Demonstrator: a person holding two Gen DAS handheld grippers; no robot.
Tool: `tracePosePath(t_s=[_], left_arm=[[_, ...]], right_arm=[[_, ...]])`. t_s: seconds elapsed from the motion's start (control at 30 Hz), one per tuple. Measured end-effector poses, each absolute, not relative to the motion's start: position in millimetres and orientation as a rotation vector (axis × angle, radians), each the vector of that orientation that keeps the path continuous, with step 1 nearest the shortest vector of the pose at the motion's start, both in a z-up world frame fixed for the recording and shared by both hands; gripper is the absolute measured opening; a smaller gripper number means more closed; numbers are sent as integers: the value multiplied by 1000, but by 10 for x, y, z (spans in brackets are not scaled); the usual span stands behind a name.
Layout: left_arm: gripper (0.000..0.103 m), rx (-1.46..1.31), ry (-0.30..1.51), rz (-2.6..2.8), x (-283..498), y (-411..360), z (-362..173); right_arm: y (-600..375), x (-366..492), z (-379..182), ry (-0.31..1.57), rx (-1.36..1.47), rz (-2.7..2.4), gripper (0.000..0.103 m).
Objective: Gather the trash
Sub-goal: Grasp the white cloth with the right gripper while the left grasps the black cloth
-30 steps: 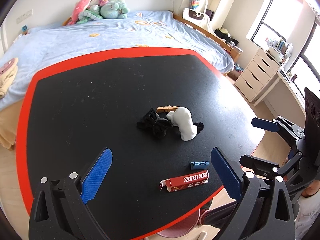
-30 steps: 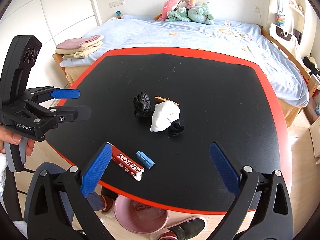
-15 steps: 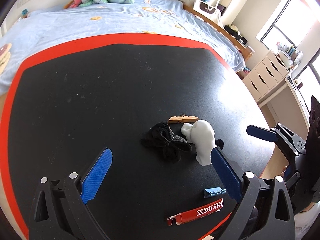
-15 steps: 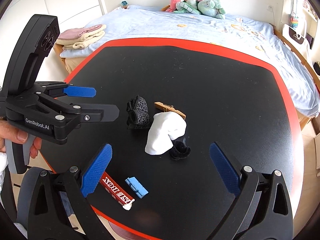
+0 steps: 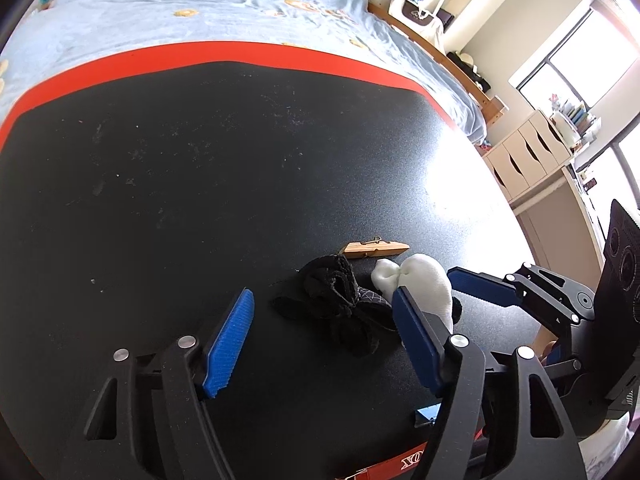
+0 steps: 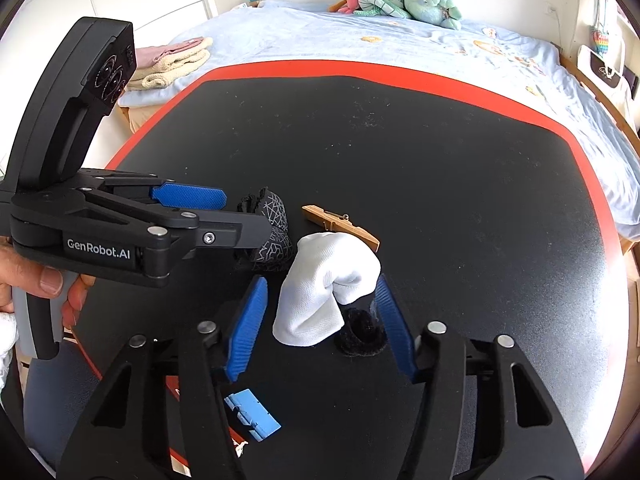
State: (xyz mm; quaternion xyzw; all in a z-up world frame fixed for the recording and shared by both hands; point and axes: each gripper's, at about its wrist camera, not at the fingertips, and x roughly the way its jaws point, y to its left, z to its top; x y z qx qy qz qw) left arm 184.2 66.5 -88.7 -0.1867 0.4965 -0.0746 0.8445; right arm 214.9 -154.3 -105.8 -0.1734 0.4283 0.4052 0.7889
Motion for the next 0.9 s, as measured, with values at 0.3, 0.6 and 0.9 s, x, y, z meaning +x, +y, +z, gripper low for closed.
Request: tracePosePath(t_s=[0.3,0.6,0.9], left_arm=[[29,-368,1029,-191,1864,576,-810],[0,-336,1020,-178,1855,548,-772],[0,-342,1012,-173,1848,541,-746]], right_arm=[[-1532,2161,-1042,907,-371,875,16],[-1575,2133,-941,872,-349,878,13],[-1588,2099,-928,860,-346,879,12]])
